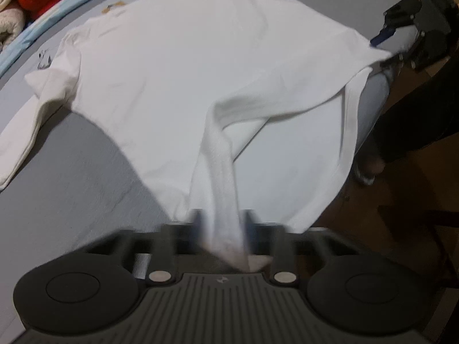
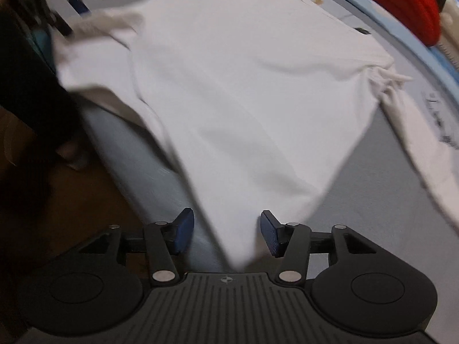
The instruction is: Fold small clothes
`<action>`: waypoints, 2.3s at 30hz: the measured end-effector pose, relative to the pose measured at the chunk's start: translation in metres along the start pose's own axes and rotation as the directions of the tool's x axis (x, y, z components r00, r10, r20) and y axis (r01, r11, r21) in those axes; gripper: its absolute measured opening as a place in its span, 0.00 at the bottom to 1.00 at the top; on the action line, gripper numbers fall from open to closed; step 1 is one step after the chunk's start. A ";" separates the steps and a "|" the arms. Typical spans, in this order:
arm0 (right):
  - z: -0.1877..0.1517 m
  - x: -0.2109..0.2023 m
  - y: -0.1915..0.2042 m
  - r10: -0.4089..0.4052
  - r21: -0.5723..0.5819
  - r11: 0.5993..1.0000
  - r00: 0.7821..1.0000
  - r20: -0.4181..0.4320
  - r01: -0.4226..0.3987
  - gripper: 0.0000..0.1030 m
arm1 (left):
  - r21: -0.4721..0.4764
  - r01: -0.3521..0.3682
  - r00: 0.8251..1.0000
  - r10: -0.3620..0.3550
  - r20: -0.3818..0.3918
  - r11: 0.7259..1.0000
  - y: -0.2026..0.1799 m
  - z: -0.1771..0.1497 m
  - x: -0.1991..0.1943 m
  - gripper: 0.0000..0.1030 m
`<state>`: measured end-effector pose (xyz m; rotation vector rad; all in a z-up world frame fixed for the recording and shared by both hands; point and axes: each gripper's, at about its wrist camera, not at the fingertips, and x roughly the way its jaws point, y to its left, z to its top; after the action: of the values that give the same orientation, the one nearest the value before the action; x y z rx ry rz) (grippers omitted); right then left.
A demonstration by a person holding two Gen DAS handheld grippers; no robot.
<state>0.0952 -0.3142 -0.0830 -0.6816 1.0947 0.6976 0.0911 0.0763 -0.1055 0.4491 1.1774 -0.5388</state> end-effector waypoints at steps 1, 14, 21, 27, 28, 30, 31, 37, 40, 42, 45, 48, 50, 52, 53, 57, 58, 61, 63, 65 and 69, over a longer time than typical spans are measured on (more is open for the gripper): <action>0.000 0.001 -0.005 -0.012 0.010 1.000 1.000 -0.004 0.012 0.45 | 0.010 0.002 1.000 -0.002 0.004 1.000 0.001 -0.003 -0.003 0.04; -0.045 -0.017 -0.048 0.061 0.158 0.986 0.993 -0.096 -0.046 0.02 | 0.049 0.147 0.989 -0.146 -0.032 0.988 0.010 -0.047 -0.025 0.07; -0.032 -0.037 -0.071 0.086 0.299 0.949 0.994 0.070 -0.103 0.21 | -0.142 0.134 0.979 -0.109 0.171 0.981 0.041 -0.032 -0.044 0.32; -0.014 -0.014 -0.075 -0.017 0.387 0.922 0.997 0.069 -0.011 0.32 | -0.068 0.047 0.996 -0.042 0.075 0.997 0.019 -0.010 -0.008 0.32; -0.013 -0.003 -0.073 -0.017 0.374 0.927 1.000 0.017 0.010 0.32 | -0.062 0.036 0.999 -0.035 0.031 0.997 0.017 -0.007 0.001 0.34; -0.019 0.019 -0.062 -0.017 0.302 0.952 0.993 -0.113 0.051 0.32 | -0.037 0.002 0.998 -0.005 -0.067 0.999 0.013 -0.005 0.018 0.34; -0.022 0.023 -0.058 -0.030 0.262 0.963 0.990 -0.137 0.065 0.32 | -0.023 -0.025 0.995 0.023 -0.094 0.999 0.013 -0.003 0.023 0.34; -0.016 -0.010 -0.085 -0.084 0.405 0.913 0.995 0.054 0.055 0.35 | -0.127 -0.053 0.991 0.068 0.118 0.990 0.031 0.030 0.005 0.51; -0.011 -0.015 -0.105 -0.150 0.489 0.869 0.982 0.115 0.076 0.36 | -0.180 -0.107 0.965 0.146 0.219 0.978 0.033 0.048 -0.001 0.57; -0.006 -0.015 -0.118 -0.202 0.539 0.836 0.972 0.122 0.106 0.37 | -0.233 -0.128 0.938 0.194 0.286 0.964 0.032 0.059 -0.006 0.66; -0.001 -0.012 -0.136 -0.258 0.589 0.797 0.957 0.132 0.134 0.37 | -0.321 -0.141 0.889 0.262 0.375 0.936 0.029 0.072 -0.012 0.79; 0.003 -0.005 -0.153 -0.293 0.633 0.760 0.948 0.129 0.149 0.38 | -0.349 -0.222 0.870 0.347 0.352 0.911 0.029 0.094 -0.005 0.80; 0.004 -0.001 -0.161 -0.307 0.657 0.737 0.944 0.118 0.157 0.38 | -0.380 -0.218 0.860 0.361 0.360 0.899 0.033 0.105 -0.004 0.80; 0.006 0.007 -0.173 -0.316 0.677 0.718 0.943 0.109 0.162 0.38 | -0.407 -0.218 0.861 0.371 0.347 0.887 0.038 0.115 0.000 0.80; 0.006 0.011 -0.179 -0.323 0.688 0.706 0.940 0.106 0.166 0.39 | -0.413 -0.222 0.861 0.376 0.341 0.883 0.042 0.120 0.002 0.80; -0.001 0.021 -0.210 -0.369 0.771 0.605 0.928 0.053 0.196 0.40 | -0.404 -0.231 0.864 0.377 0.333 0.885 0.052 0.130 0.011 0.80; -0.005 0.022 -0.220 -0.384 0.802 0.566 0.922 0.051 0.191 0.41 | -0.397 -0.233 0.865 0.376 0.333 0.888 0.053 0.133 0.012 0.80; -0.023 0.027 -0.261 -0.431 0.902 0.400 0.902 0.026 0.165 0.49 | -0.394 -0.239 0.871 0.376 0.317 0.887 0.060 0.136 0.020 0.80; -0.042 0.034 -0.289 -0.458 0.956 0.256 0.889 -0.014 0.147 0.50 | -0.401 -0.239 0.876 0.374 0.304 0.884 0.065 0.136 0.024 0.80; -0.063 0.041 -0.312 -0.473 0.988 0.105 0.879 -0.052 0.115 0.50 | -0.407 -0.238 0.878 0.375 0.299 0.882 0.068 0.135 0.025 0.80; -0.098 0.060 -0.346 -0.465 0.997 -0.082 0.885 -0.041 0.003 0.50 | -0.427 -0.239 0.879 0.382 0.287 0.872 0.079 0.134 0.027 0.80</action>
<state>0.3312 -0.5901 -0.1202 0.6082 0.8020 -0.4821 0.2462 0.0544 -0.0839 0.1857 0.7982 -0.0882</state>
